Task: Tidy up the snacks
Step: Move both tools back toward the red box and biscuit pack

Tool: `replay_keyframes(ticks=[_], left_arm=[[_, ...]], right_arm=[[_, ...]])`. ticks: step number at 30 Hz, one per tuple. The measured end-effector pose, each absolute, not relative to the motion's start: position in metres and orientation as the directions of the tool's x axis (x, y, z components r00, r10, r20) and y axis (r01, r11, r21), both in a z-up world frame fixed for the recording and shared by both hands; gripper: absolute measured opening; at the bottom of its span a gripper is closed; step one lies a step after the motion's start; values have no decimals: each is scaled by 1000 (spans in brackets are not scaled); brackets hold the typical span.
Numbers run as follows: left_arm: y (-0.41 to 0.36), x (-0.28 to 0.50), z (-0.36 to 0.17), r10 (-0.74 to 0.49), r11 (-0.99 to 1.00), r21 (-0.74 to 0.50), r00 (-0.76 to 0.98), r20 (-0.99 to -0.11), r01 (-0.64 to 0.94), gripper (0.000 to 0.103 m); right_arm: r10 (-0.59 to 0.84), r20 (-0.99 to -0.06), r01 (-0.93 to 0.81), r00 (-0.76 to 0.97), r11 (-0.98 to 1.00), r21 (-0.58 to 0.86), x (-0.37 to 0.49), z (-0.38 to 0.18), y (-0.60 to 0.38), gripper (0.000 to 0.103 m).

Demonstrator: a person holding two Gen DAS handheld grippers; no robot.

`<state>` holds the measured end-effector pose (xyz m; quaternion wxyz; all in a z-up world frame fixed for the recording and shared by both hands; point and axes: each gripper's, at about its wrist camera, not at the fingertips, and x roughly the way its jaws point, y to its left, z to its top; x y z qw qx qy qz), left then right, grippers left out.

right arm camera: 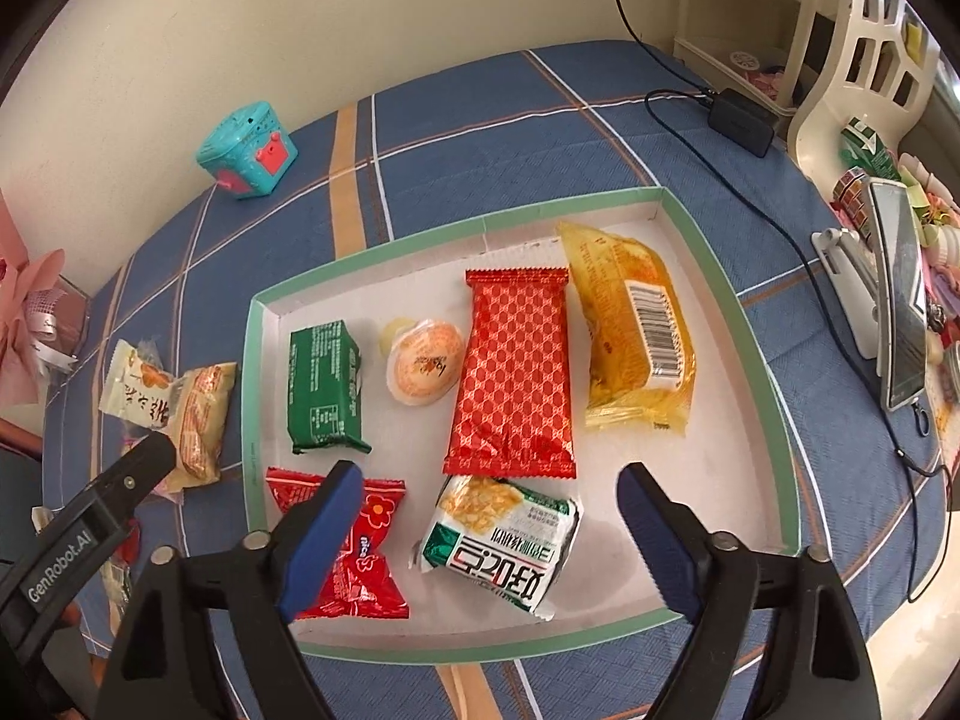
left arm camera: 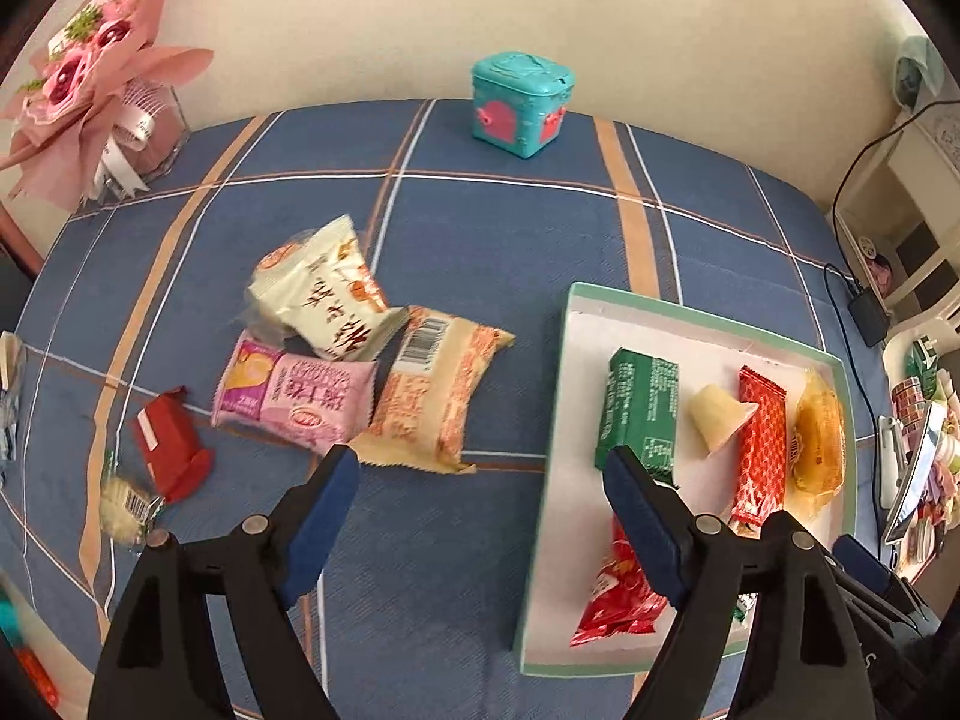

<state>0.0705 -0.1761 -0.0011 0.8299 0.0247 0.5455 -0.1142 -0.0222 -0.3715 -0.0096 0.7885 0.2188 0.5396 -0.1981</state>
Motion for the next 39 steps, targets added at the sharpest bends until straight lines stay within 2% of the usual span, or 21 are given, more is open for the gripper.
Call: replay_keyframes(ticks=[2,4,5,19,28,34,39], left_arm=[[-171,68,-1,-158,975,-80,390,-907,208,85],[-166,66,-1,-151,977,-75,401,-903,199,101],[-163,64,-1,-152,978,-76,410,-899,195,102],[-138,46,7,-250,960,-160,448,-858,230,102],[-127,36,12,-168,972,-65,479,-861,225,102],[-119,27,19,-150,974,-40,502,-851,223,102],[-115,18,27,-152,972,-31,521,-840,235,102]], right_arm=[[-84,-937,546,338,829,122,-23,-10,-368,103],[-89,-934,541,347,832,122,-24,-10,-365,103],[-88,-932,538,351,834,124,-25,-10,-364,103],[-74,-917,502,392,853,146,-25,-16,-341,103],[-90,-915,482,394,868,122,-28,-11,-325,103],[-147,-900,459,409,886,63,-32,-3,-310,103],[-138,-891,420,432,905,63,-35,0,-296,103]])
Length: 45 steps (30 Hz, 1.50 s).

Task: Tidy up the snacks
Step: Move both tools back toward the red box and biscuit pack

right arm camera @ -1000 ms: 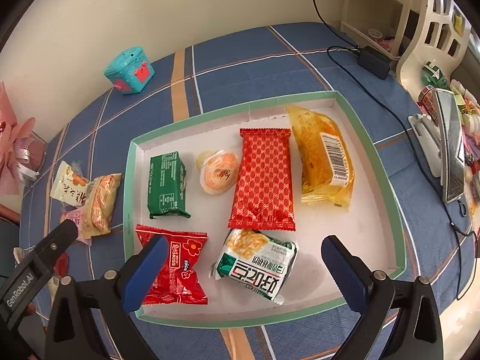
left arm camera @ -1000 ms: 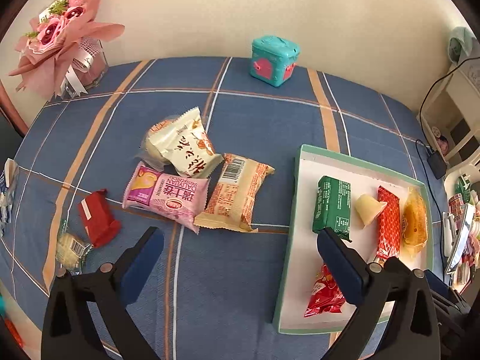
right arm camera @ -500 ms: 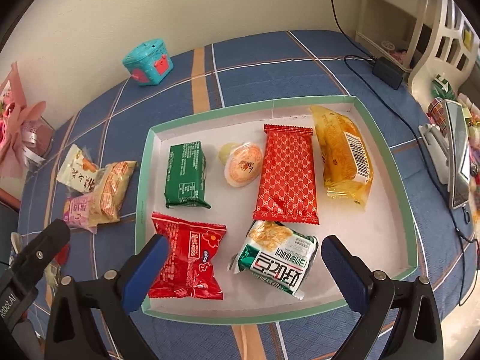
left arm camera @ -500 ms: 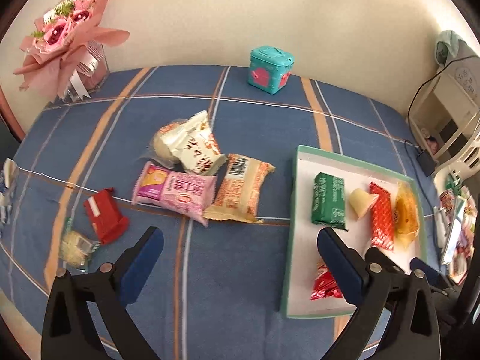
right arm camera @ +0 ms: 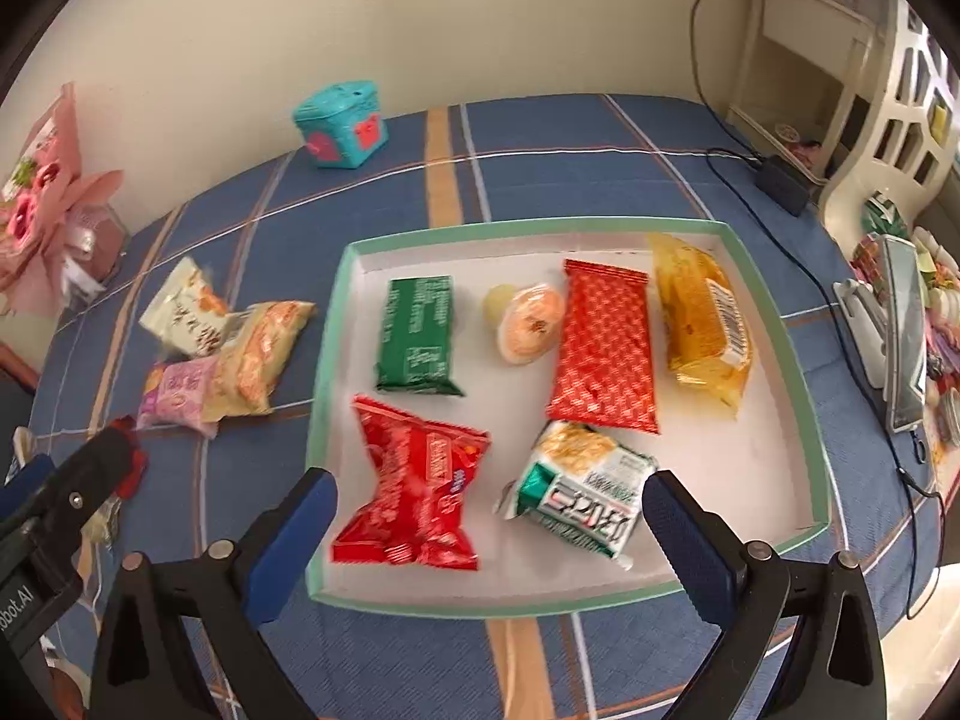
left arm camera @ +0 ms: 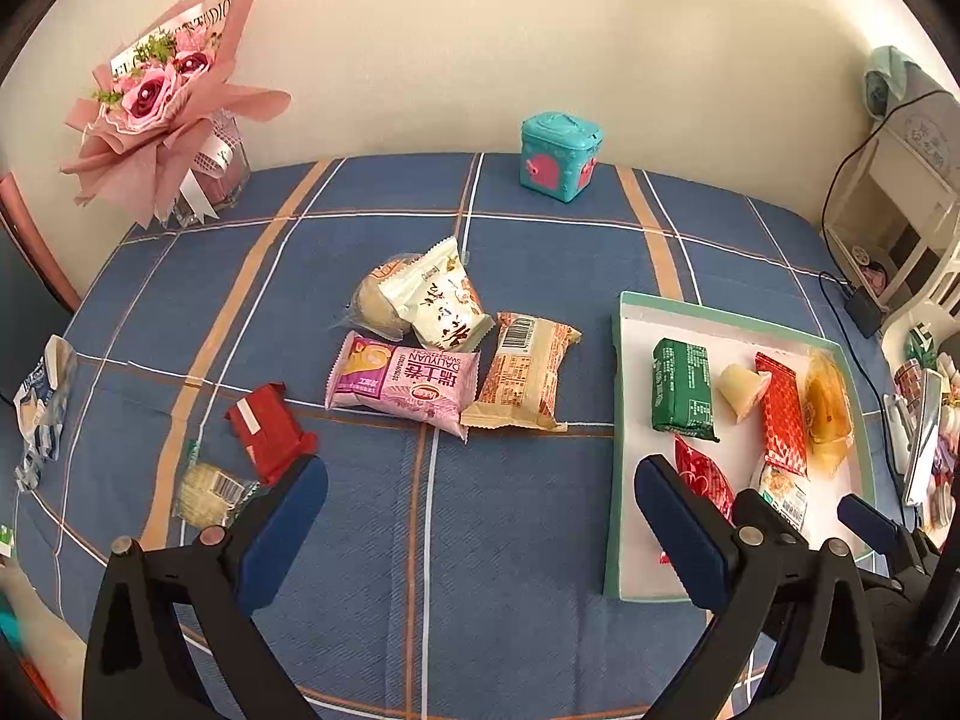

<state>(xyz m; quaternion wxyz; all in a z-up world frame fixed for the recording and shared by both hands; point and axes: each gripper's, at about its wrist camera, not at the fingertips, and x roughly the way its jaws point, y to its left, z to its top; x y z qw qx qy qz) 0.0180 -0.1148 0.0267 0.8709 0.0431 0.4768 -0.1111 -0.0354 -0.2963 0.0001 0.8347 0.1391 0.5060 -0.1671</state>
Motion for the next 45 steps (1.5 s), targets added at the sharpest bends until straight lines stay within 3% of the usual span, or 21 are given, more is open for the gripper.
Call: replay_keyframes(ticks=[17,21,29,37,45], left_arm=[[-64,10,37,-110,990,-33,595,-796,138,102],[-44,12,28,-43,995,22,604,-796,99,102],[17,24,-5,-79,997,-75,519,-851,29,102],[82,39,-30,-49,994,-86,458,-887,-61,102],[102,52,-42,-55,997,-72,418,-907,-25,101]], right_arm=[[-75,-874,416,481,897,152,-48,1,-287,103],[-50,-882,416,469,893,170,-45,-4,-285,102],[-33,-882,387,470,906,173,-37,-3,-266,97],[14,-874,274,486,947,167,-17,-2,-218,94],[87,-883,130,462,978,164,10,-6,-160,93]])
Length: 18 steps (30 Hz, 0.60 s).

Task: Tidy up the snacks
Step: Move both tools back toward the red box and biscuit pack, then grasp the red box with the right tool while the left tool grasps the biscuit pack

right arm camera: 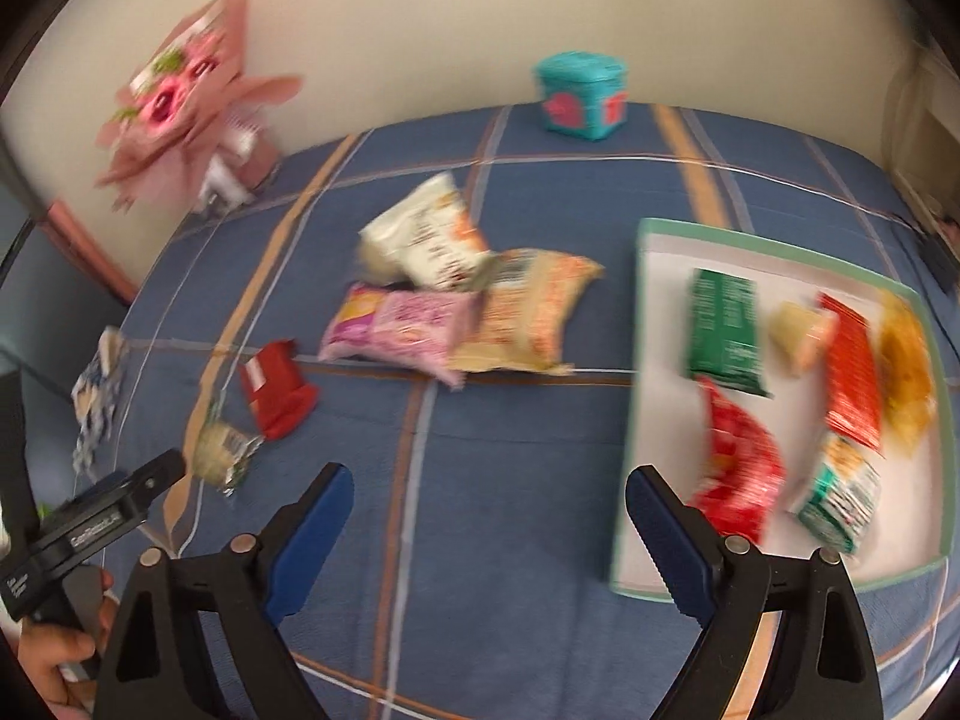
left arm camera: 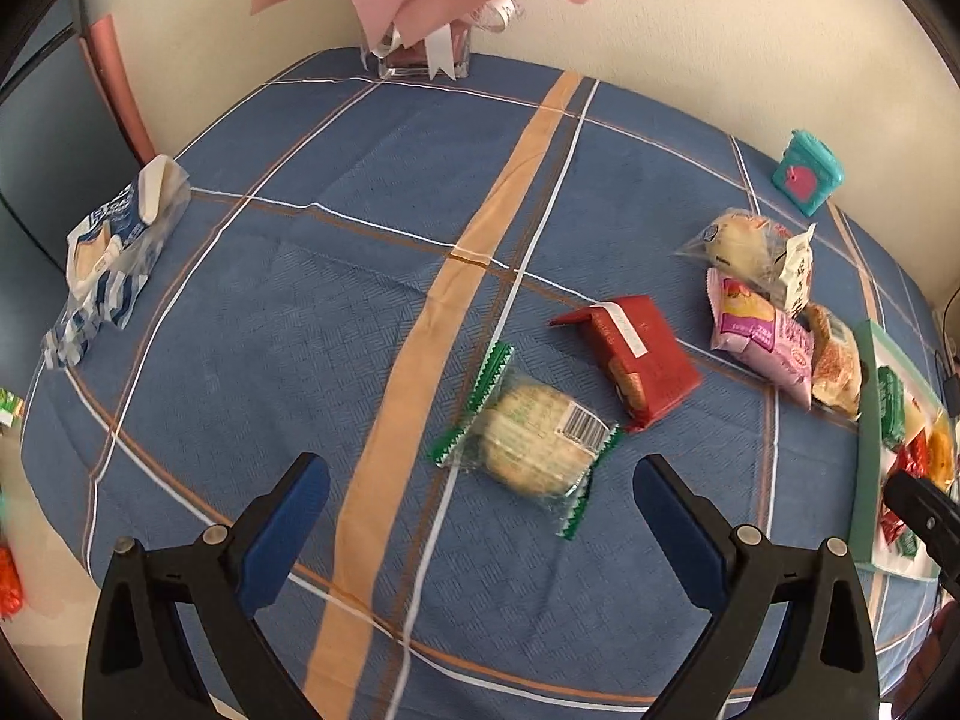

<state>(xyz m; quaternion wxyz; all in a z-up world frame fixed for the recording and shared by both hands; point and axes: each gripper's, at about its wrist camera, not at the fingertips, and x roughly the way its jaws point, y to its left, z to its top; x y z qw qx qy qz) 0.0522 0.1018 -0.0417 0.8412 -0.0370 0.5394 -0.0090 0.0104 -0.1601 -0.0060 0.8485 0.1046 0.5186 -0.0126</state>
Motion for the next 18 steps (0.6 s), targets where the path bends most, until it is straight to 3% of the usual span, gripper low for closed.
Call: replay_keyframes(ticks=[10,18], left_arm=[[99,72,-59,-66,997,-43,368,-928,68,101],[96,84,-77,-79,993,-46,327,-942,107,101]], right_arm=[[243,-913,-6,328,967,256,77,-27,-95,87],[256,-939,-90,229,966,241,120,-47,-44,86]])
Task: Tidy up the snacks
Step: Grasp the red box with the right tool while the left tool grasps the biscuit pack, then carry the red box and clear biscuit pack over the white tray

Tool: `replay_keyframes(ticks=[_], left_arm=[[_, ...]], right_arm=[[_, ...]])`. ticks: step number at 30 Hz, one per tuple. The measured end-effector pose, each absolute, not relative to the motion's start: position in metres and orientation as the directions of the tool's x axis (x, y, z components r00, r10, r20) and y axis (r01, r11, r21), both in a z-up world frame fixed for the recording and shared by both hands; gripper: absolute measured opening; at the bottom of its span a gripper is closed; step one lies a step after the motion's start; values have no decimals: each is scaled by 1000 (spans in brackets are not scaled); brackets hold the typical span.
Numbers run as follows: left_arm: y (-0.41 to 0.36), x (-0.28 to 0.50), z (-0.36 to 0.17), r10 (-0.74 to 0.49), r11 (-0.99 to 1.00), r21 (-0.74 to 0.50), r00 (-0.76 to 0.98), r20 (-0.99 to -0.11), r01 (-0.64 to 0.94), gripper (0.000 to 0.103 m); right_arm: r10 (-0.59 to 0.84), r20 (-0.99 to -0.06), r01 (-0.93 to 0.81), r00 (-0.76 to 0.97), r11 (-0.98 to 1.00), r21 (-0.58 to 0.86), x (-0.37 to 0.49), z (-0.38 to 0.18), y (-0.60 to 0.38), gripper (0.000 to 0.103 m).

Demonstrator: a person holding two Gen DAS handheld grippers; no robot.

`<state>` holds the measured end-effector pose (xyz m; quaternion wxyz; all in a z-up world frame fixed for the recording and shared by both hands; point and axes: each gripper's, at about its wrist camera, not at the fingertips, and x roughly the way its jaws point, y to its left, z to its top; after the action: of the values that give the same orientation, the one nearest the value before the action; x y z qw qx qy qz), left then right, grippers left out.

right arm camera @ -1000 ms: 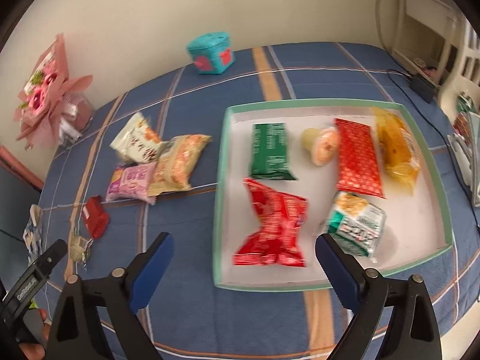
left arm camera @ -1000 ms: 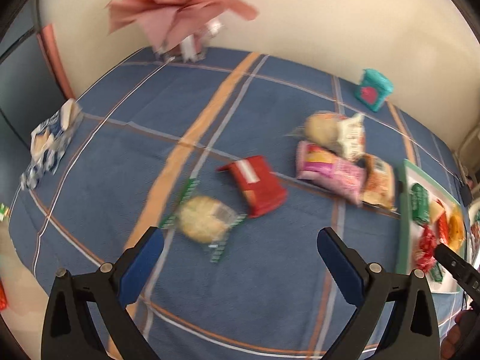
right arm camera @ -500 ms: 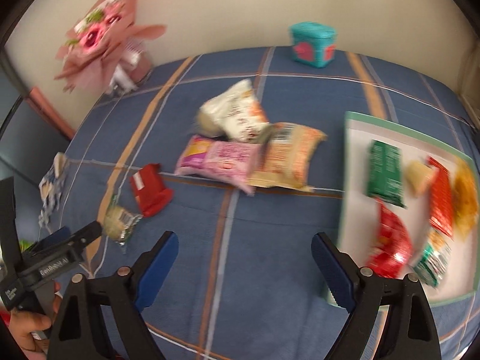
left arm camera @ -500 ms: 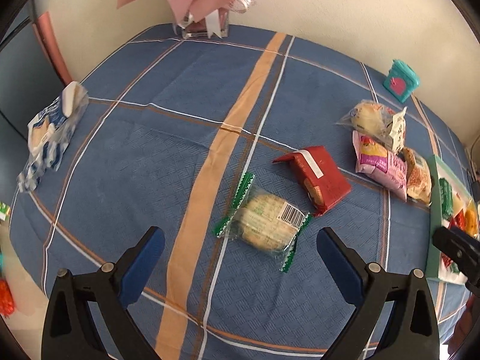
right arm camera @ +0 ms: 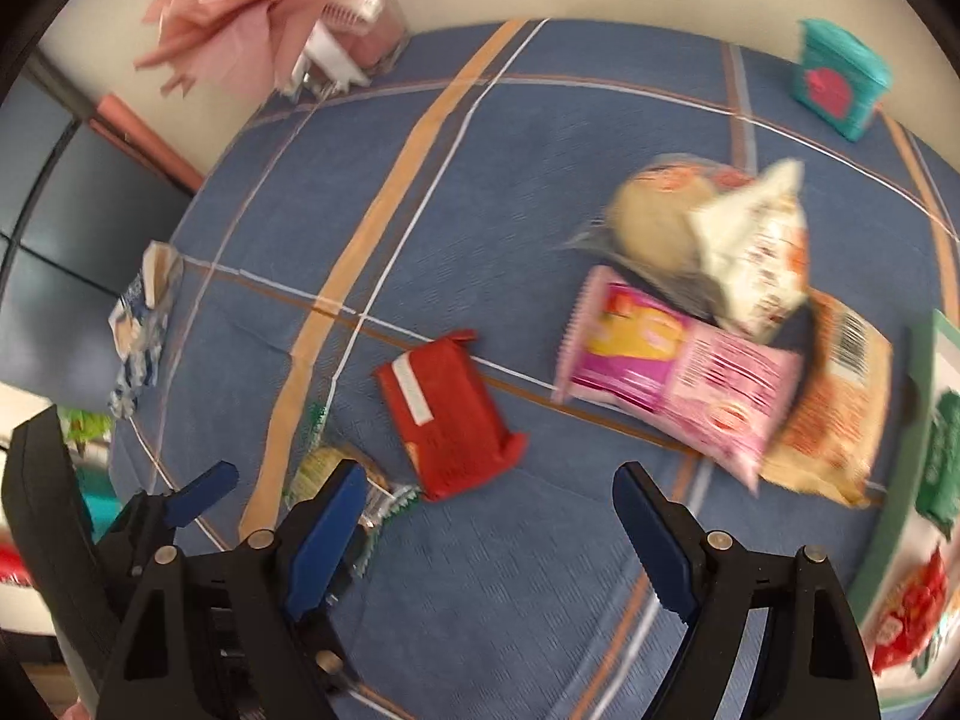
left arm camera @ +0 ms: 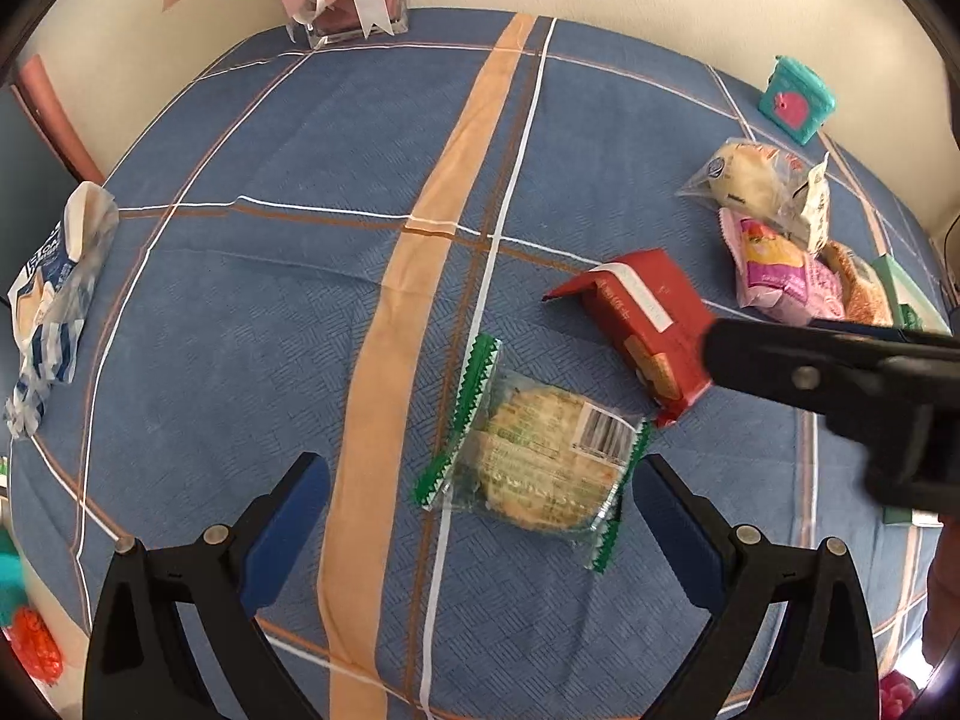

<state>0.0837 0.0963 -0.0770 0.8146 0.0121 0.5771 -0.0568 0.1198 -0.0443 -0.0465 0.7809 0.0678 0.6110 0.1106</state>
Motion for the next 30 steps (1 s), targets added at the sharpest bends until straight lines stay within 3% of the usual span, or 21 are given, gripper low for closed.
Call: replay_keyframes(ticks=[12,15,17,30], left_arm=[[87,101,-90,-120,987,-79,314,-942,139,96],[82,103,-92,-139,984,-98,305,-942,146,87],[76,103,-94,-139,984,-98,299,-944,150,84],[78,90,-89,-130,990,-106,288,-949,97,63]], right_arm=[[193,-967,-132,168,976,172,140,-88,-13,71],[195,-965,-140,176,975,172,140,-89,-11,65],[186,-965,-142,184,977,161,139,-89,-13,56],[254,-951,-48,176,967,249,118,-89,-51,49]])
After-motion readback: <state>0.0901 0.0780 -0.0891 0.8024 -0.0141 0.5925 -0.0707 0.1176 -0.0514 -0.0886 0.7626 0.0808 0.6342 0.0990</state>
